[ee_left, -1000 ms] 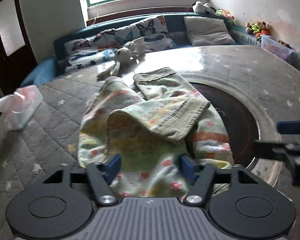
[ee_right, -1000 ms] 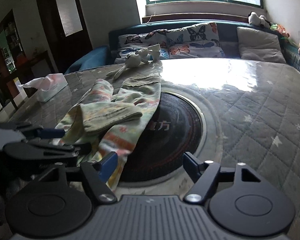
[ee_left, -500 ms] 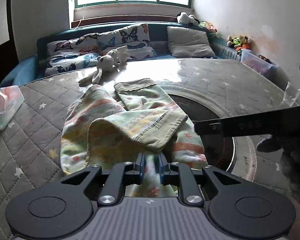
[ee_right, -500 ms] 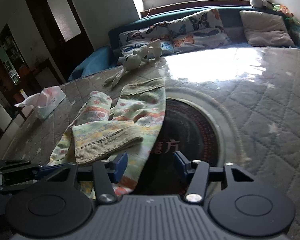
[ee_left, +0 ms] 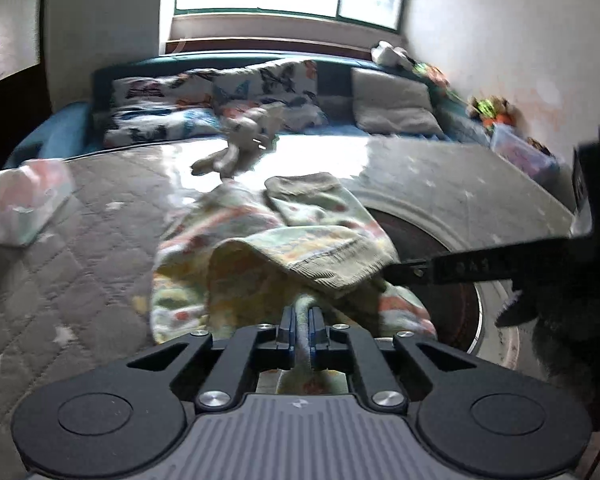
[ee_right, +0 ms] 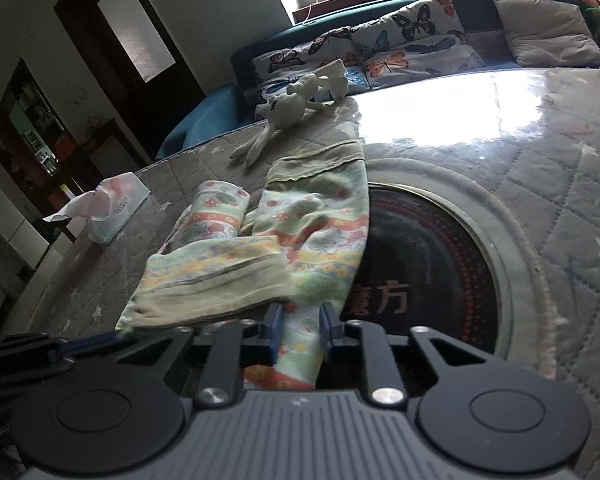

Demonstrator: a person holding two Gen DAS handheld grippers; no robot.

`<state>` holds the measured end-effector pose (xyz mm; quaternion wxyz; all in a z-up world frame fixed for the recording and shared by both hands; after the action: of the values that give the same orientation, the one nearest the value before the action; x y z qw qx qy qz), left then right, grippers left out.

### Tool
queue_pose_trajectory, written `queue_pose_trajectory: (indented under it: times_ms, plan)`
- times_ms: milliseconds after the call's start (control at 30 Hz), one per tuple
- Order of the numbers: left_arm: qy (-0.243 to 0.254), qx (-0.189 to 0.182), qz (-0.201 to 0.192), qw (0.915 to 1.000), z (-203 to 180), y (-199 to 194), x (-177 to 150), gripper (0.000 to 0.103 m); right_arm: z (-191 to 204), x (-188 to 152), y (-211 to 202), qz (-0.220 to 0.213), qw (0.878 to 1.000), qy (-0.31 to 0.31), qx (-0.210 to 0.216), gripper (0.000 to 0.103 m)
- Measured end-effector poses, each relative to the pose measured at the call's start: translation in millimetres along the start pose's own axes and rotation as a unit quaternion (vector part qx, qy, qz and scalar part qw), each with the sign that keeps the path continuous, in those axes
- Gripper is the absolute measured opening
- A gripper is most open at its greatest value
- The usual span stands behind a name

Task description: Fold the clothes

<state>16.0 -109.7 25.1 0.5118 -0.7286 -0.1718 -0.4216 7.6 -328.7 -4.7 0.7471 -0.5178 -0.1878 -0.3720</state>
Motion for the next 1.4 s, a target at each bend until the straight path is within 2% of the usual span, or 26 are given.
queue_pose_trajectory:
  times_ms: [100, 233, 267, 367, 500, 533, 600, 633, 667, 733, 933, 1000, 1100, 1167, 1333, 1400]
  plan:
    - [-0.039, 0.012, -0.021, 0.9989, 21, -22, 1, 0.004, 2, 0, 1, -0.002, 1.0, 0.002, -0.001, 0.015]
    - [-0.072, 0.04, -0.041, 0.9958, 50, -47, -1, 0.004, -1, 1, 4, -0.003, 1.0, 0.011, -0.012, 0.021]
    - [-0.075, 0.045, -0.039, 0.9954, 57, -49, -2, 0.004, -1, 1, 4, -0.004, 1.0, 0.011, -0.017, 0.025]
    - [-0.076, 0.047, -0.022, 0.9958, 66, -49, -5, 0.005, -3, 3, 7, -0.011, 0.999, 0.011, -0.029, 0.031]
    - [-0.052, 0.025, -0.01, 0.9983, 48, -37, -5, 0.008, -5, 6, 13, -0.008, 0.999, 0.011, -0.03, 0.031]
    - [-0.04, 0.021, -0.009, 0.999, 40, -33, -4, 0.012, -5, 6, 14, -0.007, 1.0, 0.009, -0.029, 0.031]
    - [-0.011, 0.015, -0.003, 0.9998, 25, -23, -3, 0.035, -3, 6, 17, -0.004, 1.0, 0.001, -0.027, 0.03]
    - [0.003, 0.015, 0.0, 0.9999, 17, -18, -2, 0.052, -2, 6, 17, -0.005, 1.0, 0.0, -0.026, 0.029]
    - [0.017, 0.012, 0.001, 0.9998, 9, -14, -1, 0.056, -2, 6, 17, -0.005, 1.0, 0.001, -0.023, 0.025]
    - [0.038, 0.005, -0.001, 0.9993, -3, -5, 3, 0.057, -2, 6, 17, -0.003, 1.0, 0.001, -0.016, 0.023]
    - [0.043, 0.006, 0.017, 0.9989, -11, 32, 9, 0.056, -5, 7, 14, -0.004, 1.0, 0.004, -0.013, 0.024]
    - [0.04, 0.002, 0.024, 0.9989, -10, 40, 8, 0.05, -6, 7, 13, -0.004, 1.0, 0.003, -0.012, 0.026]
    - [0.024, -0.002, 0.025, 0.9994, -6, 46, 8, 0.031, -7, 8, 15, -0.004, 1.0, 0.002, -0.011, 0.027]
    - [0.012, -0.008, 0.02, 0.9997, -2, 44, 10, 0.023, -7, 8, 16, -0.004, 1.0, 0.003, -0.01, 0.034]
    - [-0.015, -0.011, -0.01, 0.9998, 9, 28, 20, 0.017, -10, 11, 19, -0.01, 1.0, 0.009, -0.007, 0.035]
    - [-0.03, -0.011, -0.026, 0.9991, 16, 19, 26, 0.015, -12, 14, 22, -0.012, 1.0, 0.014, -0.008, 0.039]
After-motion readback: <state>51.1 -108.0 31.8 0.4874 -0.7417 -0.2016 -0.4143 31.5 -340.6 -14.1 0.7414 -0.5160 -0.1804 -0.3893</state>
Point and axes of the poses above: each gripper's, at about its wrist camera, not at the fingertips, and y roughly the way its jaws point, z to its left, x to its top, the point moved 5 cm from there along y, roughly the way its jaws point, and after that the axes turned 3 degrees about -z, right-handed, at the moved point
